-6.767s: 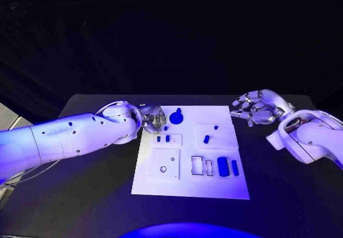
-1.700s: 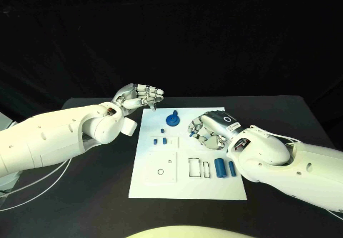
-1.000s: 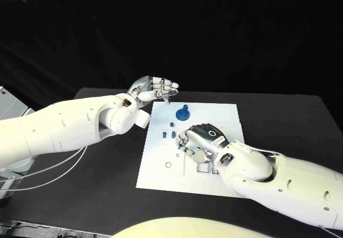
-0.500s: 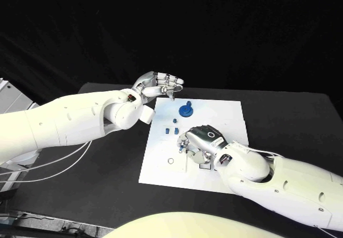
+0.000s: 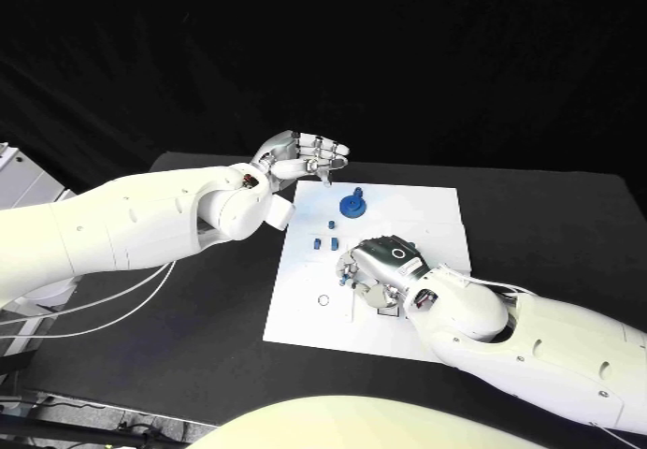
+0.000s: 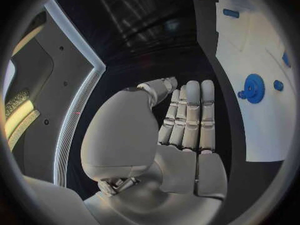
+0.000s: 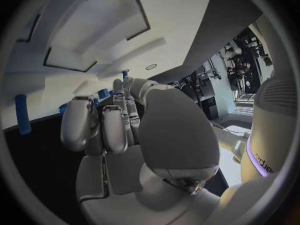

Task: Assemble the parts on the task board

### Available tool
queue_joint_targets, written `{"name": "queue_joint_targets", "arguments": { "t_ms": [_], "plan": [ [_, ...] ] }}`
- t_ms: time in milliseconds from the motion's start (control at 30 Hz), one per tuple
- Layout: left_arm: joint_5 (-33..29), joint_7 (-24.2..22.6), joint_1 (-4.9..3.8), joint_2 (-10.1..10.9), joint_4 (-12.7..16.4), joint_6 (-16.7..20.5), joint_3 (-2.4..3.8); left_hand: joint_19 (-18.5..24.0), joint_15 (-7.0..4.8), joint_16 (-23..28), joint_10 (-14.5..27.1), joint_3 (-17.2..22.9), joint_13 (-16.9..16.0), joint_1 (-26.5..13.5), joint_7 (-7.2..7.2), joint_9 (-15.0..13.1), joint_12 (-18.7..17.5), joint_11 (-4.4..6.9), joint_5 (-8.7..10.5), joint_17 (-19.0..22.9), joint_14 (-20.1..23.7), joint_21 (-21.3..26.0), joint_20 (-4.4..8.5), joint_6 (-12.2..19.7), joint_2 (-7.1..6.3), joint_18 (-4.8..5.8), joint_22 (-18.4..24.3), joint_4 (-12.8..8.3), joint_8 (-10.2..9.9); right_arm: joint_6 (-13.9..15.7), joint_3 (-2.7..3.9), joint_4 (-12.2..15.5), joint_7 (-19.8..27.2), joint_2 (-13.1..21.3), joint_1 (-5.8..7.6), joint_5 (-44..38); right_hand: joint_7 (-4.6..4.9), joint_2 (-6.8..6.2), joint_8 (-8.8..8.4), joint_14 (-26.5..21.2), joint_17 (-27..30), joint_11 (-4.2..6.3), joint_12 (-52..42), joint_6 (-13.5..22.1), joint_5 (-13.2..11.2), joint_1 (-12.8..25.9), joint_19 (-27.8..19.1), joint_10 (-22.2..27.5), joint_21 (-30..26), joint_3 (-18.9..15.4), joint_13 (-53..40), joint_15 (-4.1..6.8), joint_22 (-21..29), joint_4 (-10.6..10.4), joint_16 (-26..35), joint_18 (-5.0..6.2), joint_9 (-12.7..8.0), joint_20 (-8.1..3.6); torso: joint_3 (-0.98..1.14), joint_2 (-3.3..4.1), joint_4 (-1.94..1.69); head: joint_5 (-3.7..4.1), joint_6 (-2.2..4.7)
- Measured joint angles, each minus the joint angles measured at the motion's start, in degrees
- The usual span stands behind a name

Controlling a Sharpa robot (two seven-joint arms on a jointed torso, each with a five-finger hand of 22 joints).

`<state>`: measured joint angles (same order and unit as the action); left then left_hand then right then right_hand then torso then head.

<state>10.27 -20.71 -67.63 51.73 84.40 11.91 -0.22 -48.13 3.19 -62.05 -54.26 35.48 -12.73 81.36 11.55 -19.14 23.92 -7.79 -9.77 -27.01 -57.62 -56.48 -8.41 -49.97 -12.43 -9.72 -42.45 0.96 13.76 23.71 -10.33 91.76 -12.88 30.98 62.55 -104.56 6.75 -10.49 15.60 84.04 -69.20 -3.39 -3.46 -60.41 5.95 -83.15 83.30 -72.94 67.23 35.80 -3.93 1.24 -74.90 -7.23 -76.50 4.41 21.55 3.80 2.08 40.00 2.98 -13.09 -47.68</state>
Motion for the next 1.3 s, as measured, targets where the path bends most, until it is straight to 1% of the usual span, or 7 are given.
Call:
{"name": "queue_joint_targets", "arguments": {
  "t_ms": [233,500,1100,1133,1200,1267,1300],
  "plan": [
    [-0.03,0.03,0.0,0.01,-0.01,-0.01,0.0,0.0,0.0,0.0,0.0,0.0,0.0,0.0,0.0,0.0,0.0,0.0,0.0,0.0,0.0,0.0,0.0,0.0,0.0,0.0,0.0,0.0,0.0,-0.16,-0.03,-0.11,0.0,-0.12,-0.05,-0.2,0.19,0.01,-0.19,0.0,0.0,0.0,0.01,-0.19,-0.08,-0.01,0.0,-0.15,0.0,-0.01,0.0,0.0,0.0,0.01,0.0,0.0,0.0,0.0,0.0,-0.01,0.02,-0.15,-0.13],
    [-0.04,0.09,0.0,0.03,-0.01,-0.02,0.0,0.0,0.0,0.0,0.0,0.0,0.05,0.0,0.2,0.06,0.0,0.0,0.0,0.06,0.0,0.0,0.0,0.2,0.0,0.0,0.11,0.0,0.0,-0.34,-0.07,-0.32,-0.03,-0.35,-0.18,-0.34,0.19,0.09,0.13,0.0,0.0,-0.01,0.04,-0.18,-0.19,-0.1,0.0,-0.15,0.0,-0.01,0.02,0.0,-0.04,0.01,0.0,0.0,-0.06,0.0,-0.02,-0.01,0.02,-0.29,-0.18],
    [-0.06,0.23,0.0,0.11,0.06,-0.02,0.0,0.0,0.0,0.0,0.0,-0.16,0.05,0.0,0.2,0.07,0.0,0.0,0.0,0.05,0.0,0.0,0.0,0.21,0.0,0.0,0.13,-0.16,0.02,-1.82,-0.09,-0.88,-0.38,-1.23,-0.14,-1.11,0.18,0.16,0.06,0.0,0.15,-0.02,-0.07,-0.15,-0.01,-0.17,0.0,-0.14,-0.37,0.18,0.01,0.0,-0.03,0.3,0.0,0.0,0.15,0.0,-0.04,0.02,-0.01,-0.34,-0.29],
    [-0.06,0.24,0.0,0.11,0.06,-0.02,0.0,0.0,0.0,0.0,0.0,-0.16,0.05,0.0,0.21,0.07,0.0,0.0,0.0,0.05,0.0,0.0,0.0,0.21,0.0,0.0,0.13,-0.16,0.01,-1.95,-0.14,-0.9,-0.37,-1.27,-0.14,-1.11,0.39,0.15,0.05,0.0,0.17,-0.23,-0.07,0.21,-0.01,-0.15,0.0,0.06,-0.68,0.18,0.01,0.0,-0.03,0.3,0.0,0.0,0.28,0.0,-0.04,0.02,0.0,-0.36,-0.3],
    [-0.07,0.25,-0.01,0.12,0.07,-0.02,0.0,0.0,0.0,0.0,0.0,-0.16,0.05,0.0,0.2,0.06,0.0,0.0,0.0,0.05,0.0,0.0,0.0,0.21,0.0,0.0,0.13,-0.16,0.01,-2.07,-0.17,-0.92,-0.29,-1.29,-0.16,-1.11,0.49,-0.05,0.0,-0.01,0.18,-0.45,-0.14,0.33,0.02,0.55,0.0,0.28,-0.68,0.18,-0.02,-0.05,-0.03,0.3,0.0,0.0,0.49,0.0,-0.04,0.02,0.01,-0.37,-0.31],
    [-0.07,0.27,-0.01,0.13,0.07,-0.02,0.0,0.0,0.0,0.0,0.0,-0.16,0.05,0.0,0.2,0.06,0.0,0.0,0.0,0.05,0.0,0.0,0.0,0.21,0.0,0.0,0.12,-0.16,0.01,-2.09,-0.19,-0.93,-0.18,-1.29,-0.16,-1.09,0.91,-1.13,-0.35,-0.02,0.25,-0.78,-0.4,0.81,0.26,2.2,-0.34,0.99,-1.37,0.06,-0.06,-0.62,-0.02,0.38,-0.22,0.0,0.58,0.33,-0.04,0.02,0.02,-0.4,-0.34],
    [-0.07,0.28,-0.01,0.13,0.07,-0.02,0.0,0.0,0.0,0.0,0.0,-0.16,0.05,0.0,0.2,0.07,0.0,0.0,0.0,0.05,0.0,0.0,0.0,0.21,0.0,0.0,0.12,-0.16,0.02,-2.09,-0.21,-0.94,-0.13,-1.29,-0.16,-1.06,0.82,-1.66,-0.56,-0.02,0.26,-0.86,-0.35,1.06,0.22,2.79,-0.33,1.51,-1.78,-0.3,-0.07,-0.62,-0.02,0.32,-0.22,0.0,0.59,0.33,-0.04,0.02,0.02,-0.42,-0.35]
  ]
}}
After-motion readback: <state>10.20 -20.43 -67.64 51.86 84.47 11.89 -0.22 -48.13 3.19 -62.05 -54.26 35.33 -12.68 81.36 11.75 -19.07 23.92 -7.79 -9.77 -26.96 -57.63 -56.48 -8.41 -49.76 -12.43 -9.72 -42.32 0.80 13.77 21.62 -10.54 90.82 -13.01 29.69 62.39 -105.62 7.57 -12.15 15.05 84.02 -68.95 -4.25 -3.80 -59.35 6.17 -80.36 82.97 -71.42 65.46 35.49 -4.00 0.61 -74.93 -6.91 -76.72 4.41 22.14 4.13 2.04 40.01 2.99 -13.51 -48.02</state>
